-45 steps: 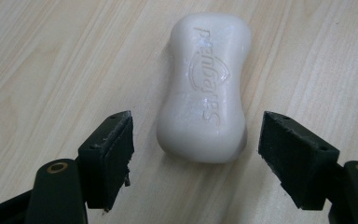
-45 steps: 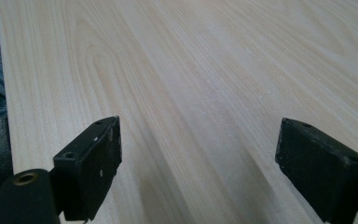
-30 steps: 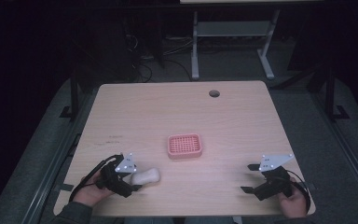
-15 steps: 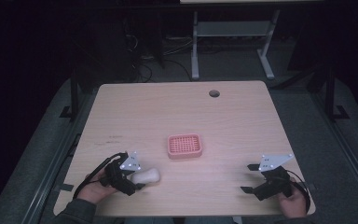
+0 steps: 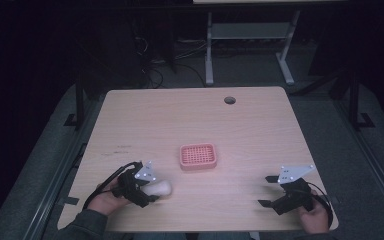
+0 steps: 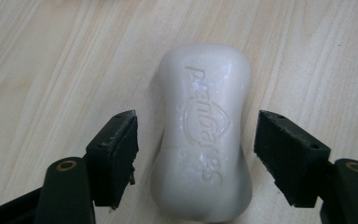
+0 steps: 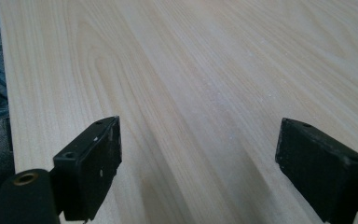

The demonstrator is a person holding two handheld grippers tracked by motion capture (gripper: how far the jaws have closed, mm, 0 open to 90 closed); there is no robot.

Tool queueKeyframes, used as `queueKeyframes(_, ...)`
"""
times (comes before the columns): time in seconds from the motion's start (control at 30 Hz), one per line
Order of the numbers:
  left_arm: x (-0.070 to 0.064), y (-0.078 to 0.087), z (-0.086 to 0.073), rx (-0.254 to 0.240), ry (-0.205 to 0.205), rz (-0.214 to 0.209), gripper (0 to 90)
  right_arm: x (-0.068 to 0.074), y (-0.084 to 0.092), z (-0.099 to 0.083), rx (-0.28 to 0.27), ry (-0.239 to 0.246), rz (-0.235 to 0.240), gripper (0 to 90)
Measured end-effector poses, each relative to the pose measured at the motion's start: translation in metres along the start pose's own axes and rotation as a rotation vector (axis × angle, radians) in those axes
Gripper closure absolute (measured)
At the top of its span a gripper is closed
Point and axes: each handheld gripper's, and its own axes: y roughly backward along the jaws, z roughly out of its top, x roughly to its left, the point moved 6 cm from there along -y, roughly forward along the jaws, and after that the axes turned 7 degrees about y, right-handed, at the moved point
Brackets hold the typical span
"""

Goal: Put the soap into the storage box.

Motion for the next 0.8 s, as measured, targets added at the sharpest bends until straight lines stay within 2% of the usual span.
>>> queueKeyframes(0.43,0.001,-0.009,0.004,0.029,0.003,-0.025,39.6,0.0,0.0,0.0,-0.001,0.004,0.0,14.1)
queueKeyframes(0.8,0.0,-0.014,0.003,0.056,0.0,-0.048,43.3,0.0,0.0,0.001,-0.001,0.005,0.0,14.1)
